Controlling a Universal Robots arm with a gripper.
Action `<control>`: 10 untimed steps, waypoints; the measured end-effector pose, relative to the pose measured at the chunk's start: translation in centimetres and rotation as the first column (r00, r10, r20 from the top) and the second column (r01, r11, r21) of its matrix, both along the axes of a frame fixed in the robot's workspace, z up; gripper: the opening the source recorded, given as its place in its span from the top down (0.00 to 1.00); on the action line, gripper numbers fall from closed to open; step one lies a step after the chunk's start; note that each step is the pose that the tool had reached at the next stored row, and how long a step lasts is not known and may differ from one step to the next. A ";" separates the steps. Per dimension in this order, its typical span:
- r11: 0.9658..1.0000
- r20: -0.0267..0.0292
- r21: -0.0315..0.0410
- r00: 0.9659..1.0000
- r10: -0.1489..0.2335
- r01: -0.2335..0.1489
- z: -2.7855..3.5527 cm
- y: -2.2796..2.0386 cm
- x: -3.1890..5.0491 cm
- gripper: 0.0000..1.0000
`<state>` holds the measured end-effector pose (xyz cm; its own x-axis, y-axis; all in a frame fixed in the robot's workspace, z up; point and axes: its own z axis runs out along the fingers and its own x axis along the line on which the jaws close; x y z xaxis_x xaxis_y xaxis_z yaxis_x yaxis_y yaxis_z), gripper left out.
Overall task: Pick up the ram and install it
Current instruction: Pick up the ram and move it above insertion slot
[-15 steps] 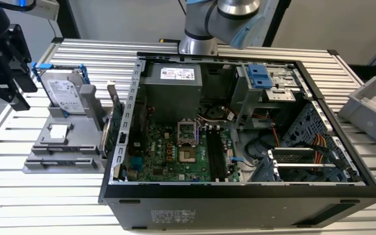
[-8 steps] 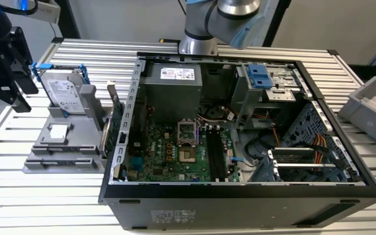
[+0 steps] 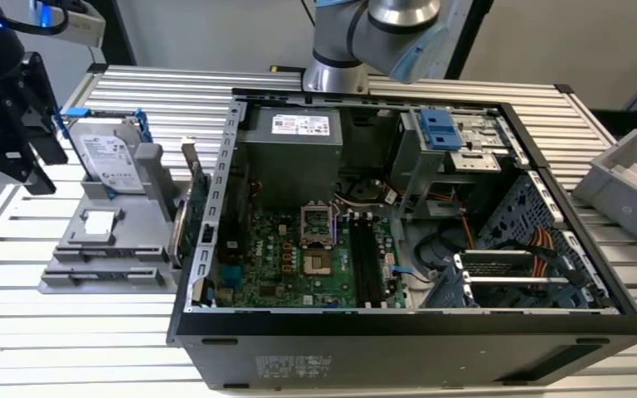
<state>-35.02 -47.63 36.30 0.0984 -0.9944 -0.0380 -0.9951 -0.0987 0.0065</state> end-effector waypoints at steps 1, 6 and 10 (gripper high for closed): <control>1.000 0.000 0.000 1.000 0.000 0.000 -0.08 0.00 0.00 0.00; 1.000 0.000 0.000 1.000 0.000 0.000 -0.43 0.00 0.00 0.00; 1.000 0.000 0.000 1.000 0.000 0.000 -0.78 0.00 0.00 0.00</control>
